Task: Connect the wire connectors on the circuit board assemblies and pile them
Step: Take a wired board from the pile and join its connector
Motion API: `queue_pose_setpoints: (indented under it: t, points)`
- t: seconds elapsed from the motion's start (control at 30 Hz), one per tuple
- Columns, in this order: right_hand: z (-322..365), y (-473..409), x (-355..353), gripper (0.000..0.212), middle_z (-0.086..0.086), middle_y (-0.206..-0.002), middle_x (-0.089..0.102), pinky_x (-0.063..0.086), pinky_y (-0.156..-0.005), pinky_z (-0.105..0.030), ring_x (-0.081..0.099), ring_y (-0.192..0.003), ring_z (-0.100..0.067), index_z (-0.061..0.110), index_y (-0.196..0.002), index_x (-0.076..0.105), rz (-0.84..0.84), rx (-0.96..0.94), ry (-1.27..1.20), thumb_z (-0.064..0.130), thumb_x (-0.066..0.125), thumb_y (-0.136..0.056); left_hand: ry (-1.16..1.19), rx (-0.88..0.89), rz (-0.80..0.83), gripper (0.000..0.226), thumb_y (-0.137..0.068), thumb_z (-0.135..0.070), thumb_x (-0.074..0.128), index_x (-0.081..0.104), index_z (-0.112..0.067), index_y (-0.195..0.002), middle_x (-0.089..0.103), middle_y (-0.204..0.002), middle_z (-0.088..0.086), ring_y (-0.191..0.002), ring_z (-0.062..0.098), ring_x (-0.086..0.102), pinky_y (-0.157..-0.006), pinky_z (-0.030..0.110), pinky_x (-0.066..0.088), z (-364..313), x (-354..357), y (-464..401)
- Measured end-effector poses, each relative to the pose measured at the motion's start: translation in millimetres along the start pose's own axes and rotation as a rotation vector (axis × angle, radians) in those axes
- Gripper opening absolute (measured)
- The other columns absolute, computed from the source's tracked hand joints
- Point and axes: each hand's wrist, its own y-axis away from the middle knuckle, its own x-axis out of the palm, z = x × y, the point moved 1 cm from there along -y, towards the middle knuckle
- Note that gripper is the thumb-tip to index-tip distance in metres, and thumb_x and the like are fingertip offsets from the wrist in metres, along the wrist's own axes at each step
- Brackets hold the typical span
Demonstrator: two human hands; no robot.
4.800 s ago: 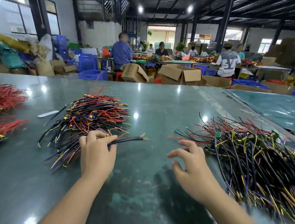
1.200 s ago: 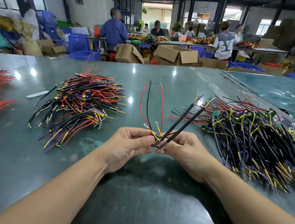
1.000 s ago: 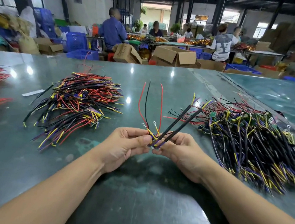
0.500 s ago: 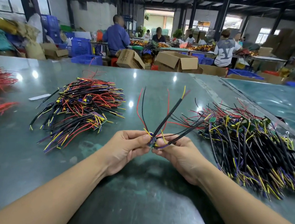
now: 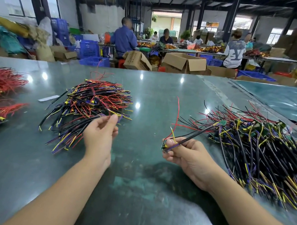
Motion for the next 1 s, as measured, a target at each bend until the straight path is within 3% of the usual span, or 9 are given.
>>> queue_pose_setpoints:
  t: [0.17, 0.27, 0.33, 0.43, 0.53, 0.63, 0.77, 0.9, 1.0]
  points:
    - [-1.7, 0.0, -2.8, 0.021, -0.007, -0.063, 0.052, 0.049, -0.059, -0.021, 0.055, -0.057, -0.012, 0.004, -0.081, 0.069, 0.032, 0.031, 0.041, 0.022, 0.072, -0.069, -0.150, 0.068, -0.205, 0.063, -0.079, -0.021, 0.076, 0.038, -0.012, -0.128, 0.046, -0.107, 0.002, -0.072, 0.012, 0.053, -0.072, 0.022, 0.047, -0.5, -9.7, -6.4]
    - [-1.8, 0.2, -1.7, 0.029, -0.003, -0.064, 0.057, 0.050, -0.062, -0.023, 0.055, -0.058, -0.011, 0.004, -0.084, 0.069, 0.054, 0.034, 0.119, 0.027, 0.073, -0.066, -0.433, 0.277, -0.255, 0.044, -0.078, -0.025, 0.073, 0.049, -0.018, -0.114, 0.034, -0.112, 0.001, -0.088, 0.013, 0.051, -0.081, 0.022, 0.045, -4.7, -8.2, 1.9]
    - [-0.9, 1.1, 0.2, 0.026, -0.004, -0.066, 0.059, 0.050, -0.062, -0.023, 0.055, -0.058, -0.012, 0.005, -0.082, 0.070, 0.067, 0.035, 0.165, 0.027, 0.073, -0.068, -0.702, 0.481, -0.257, 0.026, -0.077, -0.023, 0.070, 0.059, -0.021, -0.099, 0.035, -0.114, 0.005, -0.104, 0.031, 0.043, -0.091, 0.033, 0.036, -8.3, -3.7, 11.0]
    - [1.9, 4.0, 4.8, 0.017, -0.008, -0.069, 0.061, 0.049, -0.062, -0.021, 0.055, -0.057, -0.011, 0.004, -0.082, 0.070, 0.077, 0.032, 0.285, 0.021, 0.071, -0.077, -1.045, 0.647, -0.242, 0.016, -0.073, -0.021, 0.070, 0.065, -0.026, -0.087, 0.041, -0.116, 0.011, -0.103, 0.035, 0.037, -0.079, 0.036, 0.023, -9.5, 3.2, 25.4]
    - [3.7, 5.9, 7.2, 0.007, -0.001, -0.061, 0.063, 0.047, -0.060, -0.016, 0.055, -0.055, -0.007, 0.005, -0.081, 0.069, 0.073, 0.017, 0.374, 0.010, 0.067, -0.084, -1.272, 0.662, -0.108, 0.014, -0.073, -0.025, 0.072, 0.066, -0.034, -0.081, 0.047, -0.112, -0.001, -0.106, 0.027, 0.033, -0.077, 0.034, 0.015, -8.0, 4.4, 34.3]
    - [5.2, 6.9, 8.6, 0.006, 0.005, -0.059, 0.063, 0.045, -0.059, -0.014, 0.055, -0.054, -0.005, 0.008, -0.079, 0.069, 0.096, 0.015, 0.396, 0.009, 0.067, -0.085, -1.110, 0.675, 0.292, 0.007, -0.082, -0.030, 0.066, 0.066, -0.036, -0.080, 0.061, -0.096, -0.016, -0.103, 0.015, 0.043, -0.081, 0.027, 0.023, -10.6, 9.3, 40.9]
    - [7.2, 7.7, 10.8, 0.016, 0.003, -0.061, 0.064, 0.043, -0.061, -0.019, 0.053, -0.058, -0.007, 0.016, -0.071, 0.071, 0.171, 0.043, 0.530, 0.010, 0.068, -0.085, -0.610, 0.087, 0.861, 0.025, -0.082, -0.036, 0.062, 0.069, -0.026, -0.103, 0.072, -0.095, 0.005, -0.089, 0.012, 0.063, -0.086, 0.027, 0.049, -9.5, 19.5, 62.2]
    - [6.8, 7.3, 11.3, 0.021, 0.001, -0.061, 0.060, 0.041, -0.062, -0.023, 0.051, -0.061, -0.008, 0.021, -0.071, 0.072, 0.183, 0.034, 0.629, 0.011, 0.065, -0.088, -0.548, 0.147, 0.830, 0.014, -0.089, -0.009, 0.063, 0.073, 0.000, -0.092, 0.070, -0.093, 0.009, -0.087, 0.008, 0.064, -0.084, 0.020, 0.048, -7.7, 21.2, 64.5]
    - [5.9, 6.7, 11.3, 0.016, 0.001, -0.067, 0.062, 0.043, -0.061, -0.021, 0.052, -0.060, -0.008, 0.017, -0.089, 0.072, 0.113, 0.013, 0.572, 0.008, 0.059, -0.090, -0.484, 0.132, 0.739, 0.011, -0.086, -0.007, 0.065, 0.073, -0.005, -0.078, 0.068, -0.084, 0.002, -0.079, 0.004, 0.061, -0.079, 0.013, 0.045, -9.0, 19.6, 58.8]
